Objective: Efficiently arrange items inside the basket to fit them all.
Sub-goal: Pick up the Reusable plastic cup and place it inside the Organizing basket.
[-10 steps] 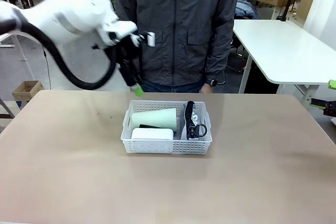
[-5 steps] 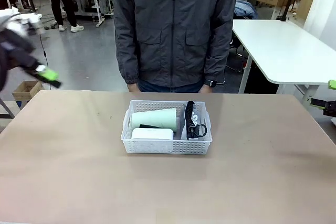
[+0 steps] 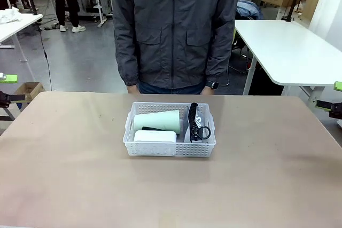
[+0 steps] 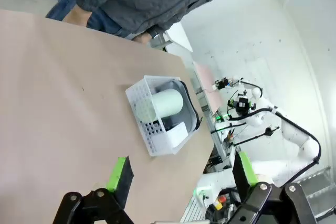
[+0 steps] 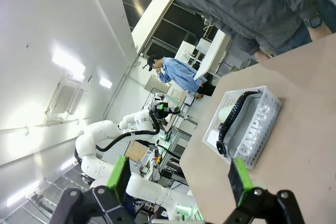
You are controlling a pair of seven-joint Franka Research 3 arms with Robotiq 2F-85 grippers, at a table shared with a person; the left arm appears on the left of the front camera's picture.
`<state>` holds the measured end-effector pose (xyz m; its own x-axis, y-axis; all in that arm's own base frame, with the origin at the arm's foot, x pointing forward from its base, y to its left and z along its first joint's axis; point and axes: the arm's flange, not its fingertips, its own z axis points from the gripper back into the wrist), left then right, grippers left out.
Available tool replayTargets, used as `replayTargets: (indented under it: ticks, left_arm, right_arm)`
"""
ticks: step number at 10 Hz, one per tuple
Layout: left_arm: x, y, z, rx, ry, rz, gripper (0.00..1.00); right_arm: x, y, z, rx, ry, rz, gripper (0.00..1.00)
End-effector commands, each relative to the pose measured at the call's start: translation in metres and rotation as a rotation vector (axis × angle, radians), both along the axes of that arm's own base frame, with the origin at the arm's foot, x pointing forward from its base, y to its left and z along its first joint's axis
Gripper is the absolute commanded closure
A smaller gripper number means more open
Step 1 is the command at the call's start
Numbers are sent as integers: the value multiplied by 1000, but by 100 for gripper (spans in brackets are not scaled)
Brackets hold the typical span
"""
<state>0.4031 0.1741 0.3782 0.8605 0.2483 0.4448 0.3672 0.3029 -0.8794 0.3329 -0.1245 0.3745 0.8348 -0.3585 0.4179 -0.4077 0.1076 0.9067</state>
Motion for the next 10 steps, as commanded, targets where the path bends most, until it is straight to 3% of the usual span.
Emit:
replayTargets:
  ticks: [1,2,10]
  left_arm:
    - [13,4,-2,-66,17,5,0]
    - [0,0,0,0,0,0,0]
    - [0,0,0,0,0,0,0]
  right_arm:
    - [1,0,6,5,18,-12,0]
    - [1,0,6,5,18,-12,0]
    - [1,0,6,5,18,-12,0]
